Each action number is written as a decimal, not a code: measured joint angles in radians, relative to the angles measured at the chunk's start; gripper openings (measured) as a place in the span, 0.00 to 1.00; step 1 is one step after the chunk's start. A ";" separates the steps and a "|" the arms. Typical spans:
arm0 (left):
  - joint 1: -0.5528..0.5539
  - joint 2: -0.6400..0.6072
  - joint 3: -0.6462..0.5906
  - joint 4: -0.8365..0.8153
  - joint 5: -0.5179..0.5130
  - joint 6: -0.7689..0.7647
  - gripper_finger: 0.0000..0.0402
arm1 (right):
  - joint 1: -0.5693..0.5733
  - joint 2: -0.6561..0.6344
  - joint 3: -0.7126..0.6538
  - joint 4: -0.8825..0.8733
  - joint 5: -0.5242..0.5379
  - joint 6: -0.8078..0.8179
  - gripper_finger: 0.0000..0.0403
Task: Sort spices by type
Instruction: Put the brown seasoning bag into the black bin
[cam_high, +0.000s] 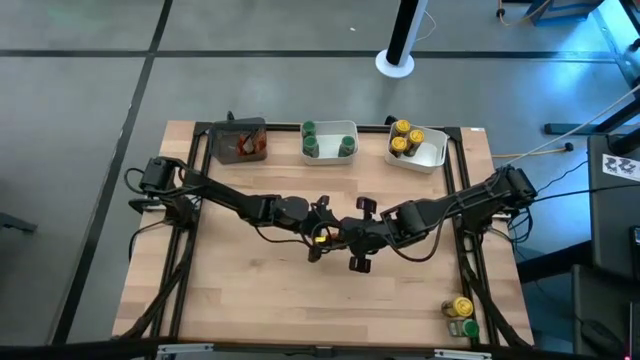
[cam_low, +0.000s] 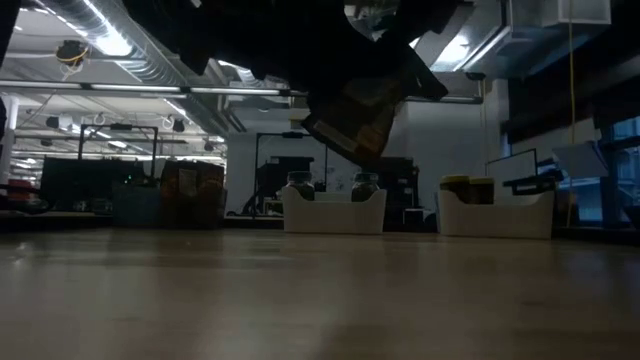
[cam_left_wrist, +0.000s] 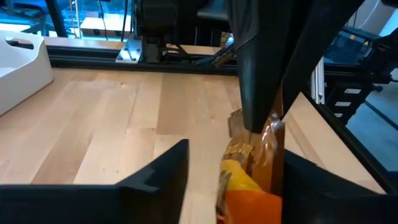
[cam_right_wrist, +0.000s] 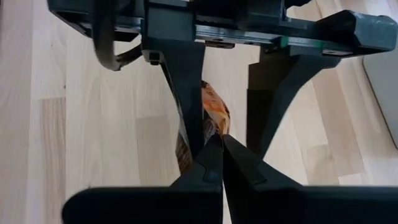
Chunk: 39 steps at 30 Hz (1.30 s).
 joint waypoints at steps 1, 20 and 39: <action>0.000 0.000 0.000 0.003 0.000 0.002 0.41 | 0.000 0.000 0.000 0.000 -0.002 0.000 0.00; -0.007 -0.006 0.000 -0.021 -0.004 0.060 0.00 | 0.001 0.001 0.044 -0.009 -0.048 0.059 0.22; 0.032 -0.370 -0.176 -0.213 -0.350 0.084 0.00 | 0.108 -0.014 -0.106 -0.242 0.236 0.262 0.52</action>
